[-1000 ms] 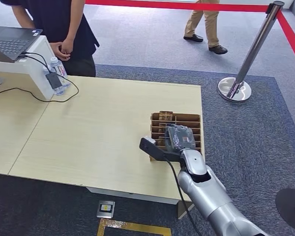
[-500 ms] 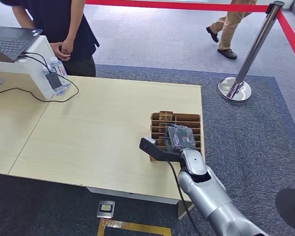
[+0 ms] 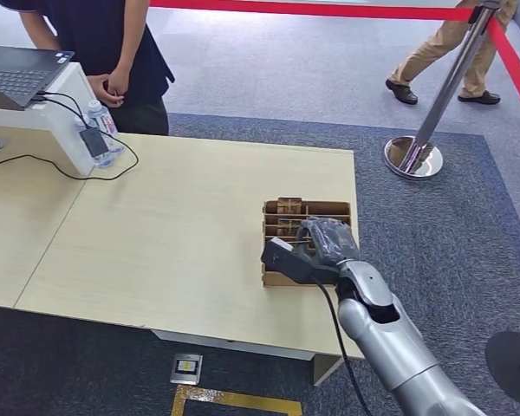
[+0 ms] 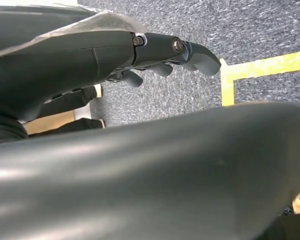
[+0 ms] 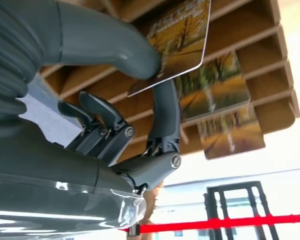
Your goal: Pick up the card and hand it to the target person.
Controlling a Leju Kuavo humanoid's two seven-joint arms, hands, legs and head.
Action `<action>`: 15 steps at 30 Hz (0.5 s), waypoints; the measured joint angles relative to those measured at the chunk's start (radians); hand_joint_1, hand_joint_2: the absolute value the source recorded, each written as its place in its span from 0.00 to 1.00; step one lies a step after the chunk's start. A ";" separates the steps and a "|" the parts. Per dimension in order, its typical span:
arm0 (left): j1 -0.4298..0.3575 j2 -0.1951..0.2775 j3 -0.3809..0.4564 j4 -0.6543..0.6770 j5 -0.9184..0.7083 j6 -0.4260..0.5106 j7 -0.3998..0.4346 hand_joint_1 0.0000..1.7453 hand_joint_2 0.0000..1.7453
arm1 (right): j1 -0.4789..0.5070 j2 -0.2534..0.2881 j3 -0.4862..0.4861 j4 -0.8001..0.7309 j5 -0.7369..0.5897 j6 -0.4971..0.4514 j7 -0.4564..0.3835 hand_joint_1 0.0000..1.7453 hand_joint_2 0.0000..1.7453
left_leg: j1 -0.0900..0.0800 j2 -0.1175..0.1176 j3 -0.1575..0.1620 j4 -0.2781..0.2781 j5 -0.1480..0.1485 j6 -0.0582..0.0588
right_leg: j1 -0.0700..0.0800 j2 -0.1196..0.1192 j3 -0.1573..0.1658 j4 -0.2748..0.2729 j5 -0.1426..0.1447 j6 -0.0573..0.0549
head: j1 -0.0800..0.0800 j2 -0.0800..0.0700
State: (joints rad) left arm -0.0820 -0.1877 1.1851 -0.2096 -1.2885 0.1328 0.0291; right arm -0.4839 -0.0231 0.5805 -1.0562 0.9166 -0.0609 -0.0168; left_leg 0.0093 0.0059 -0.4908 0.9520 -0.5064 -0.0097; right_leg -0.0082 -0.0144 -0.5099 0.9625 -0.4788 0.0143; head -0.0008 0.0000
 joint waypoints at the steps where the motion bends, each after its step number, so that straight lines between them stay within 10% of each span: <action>1: 0.001 0.000 0.000 0.000 0.002 0.000 -0.002 0.00 0.00 | 0.010 -0.021 -0.004 -0.039 -0.009 0.003 -0.002 1.00 1.00 | 0.000 0.000 0.000 0.000 0.000 0.000 | 0.000 0.000 0.000 0.000 0.000 0.000 | 0.000 0.000; 15: 0.001 -0.002 0.002 0.002 0.013 -0.002 -0.012 0.00 0.00 | 0.045 -0.215 -0.109 -0.400 -0.090 0.061 -0.030 1.00 1.00 | 0.000 0.000 0.000 0.000 0.000 0.000 | 0.000 0.000 0.000 0.000 0.001 0.000 | 0.000 0.000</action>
State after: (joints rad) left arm -0.0805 -0.1892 1.1872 -0.2079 -1.2757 0.1309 0.0172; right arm -0.4393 -0.2381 0.4712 -1.4559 0.8262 0.0000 -0.0469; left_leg 0.0090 0.0057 -0.4910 0.9522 -0.5063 -0.0096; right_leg -0.0085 -0.0144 -0.5103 0.9624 -0.4782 0.0147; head -0.0008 0.0000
